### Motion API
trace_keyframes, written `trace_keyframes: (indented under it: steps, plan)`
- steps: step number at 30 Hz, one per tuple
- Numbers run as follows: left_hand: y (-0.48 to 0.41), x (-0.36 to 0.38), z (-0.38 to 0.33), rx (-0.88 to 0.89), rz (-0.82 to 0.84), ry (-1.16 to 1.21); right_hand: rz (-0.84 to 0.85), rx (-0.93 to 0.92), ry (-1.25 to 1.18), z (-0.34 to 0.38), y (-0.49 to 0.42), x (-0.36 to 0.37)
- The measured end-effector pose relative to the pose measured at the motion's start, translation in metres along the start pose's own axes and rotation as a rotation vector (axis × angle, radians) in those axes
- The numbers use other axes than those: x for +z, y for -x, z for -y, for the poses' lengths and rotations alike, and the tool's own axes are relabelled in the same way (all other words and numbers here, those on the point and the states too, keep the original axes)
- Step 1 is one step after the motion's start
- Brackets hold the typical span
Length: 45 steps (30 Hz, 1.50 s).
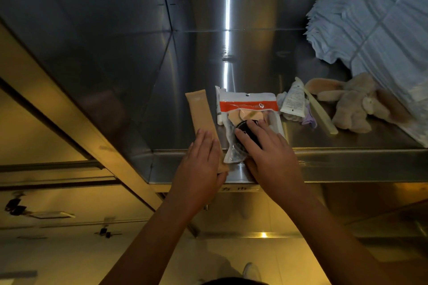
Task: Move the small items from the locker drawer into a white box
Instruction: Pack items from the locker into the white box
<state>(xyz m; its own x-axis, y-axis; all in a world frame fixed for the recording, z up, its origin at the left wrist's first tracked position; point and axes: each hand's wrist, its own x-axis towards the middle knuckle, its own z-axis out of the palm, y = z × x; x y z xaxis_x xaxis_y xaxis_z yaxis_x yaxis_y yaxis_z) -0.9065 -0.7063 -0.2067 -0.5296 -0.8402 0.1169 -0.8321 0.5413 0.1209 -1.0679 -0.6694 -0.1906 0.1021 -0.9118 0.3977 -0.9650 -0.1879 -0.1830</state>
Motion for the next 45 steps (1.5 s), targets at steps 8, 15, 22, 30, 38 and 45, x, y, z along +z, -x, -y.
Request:
trace_keyframes:
  steps: [8, 15, 22, 30, 38, 45]
  plan:
    - [0.0, -0.005, -0.007, 0.026, -0.031, -0.146, -0.047, -0.032, 0.046, 0.0, -0.002, -0.001]
    - [0.002, -0.009, -0.014, 0.048, -0.156, -0.173, -0.028, -0.047, 0.025, -0.001, -0.002, -0.001]
    - [0.003, -0.009, -0.02, -0.032, -0.116, -0.173, 0.0, -0.113, -0.006, -0.011, -0.002, 0.001]
    - [0.012, -0.009, -0.029, -0.075, -0.211, -0.157, -0.039, -0.204, -0.057, -0.023, 0.0, 0.001]
    - [0.03, -0.016, -0.038, -0.09, -0.282, -0.132, -0.083, -0.25, -0.086, -0.022, 0.01, -0.008]
    - [0.059, -0.021, -0.045, -0.031, -0.379, -0.127, -0.152, -0.235, -0.047, -0.004, 0.035, -0.02]
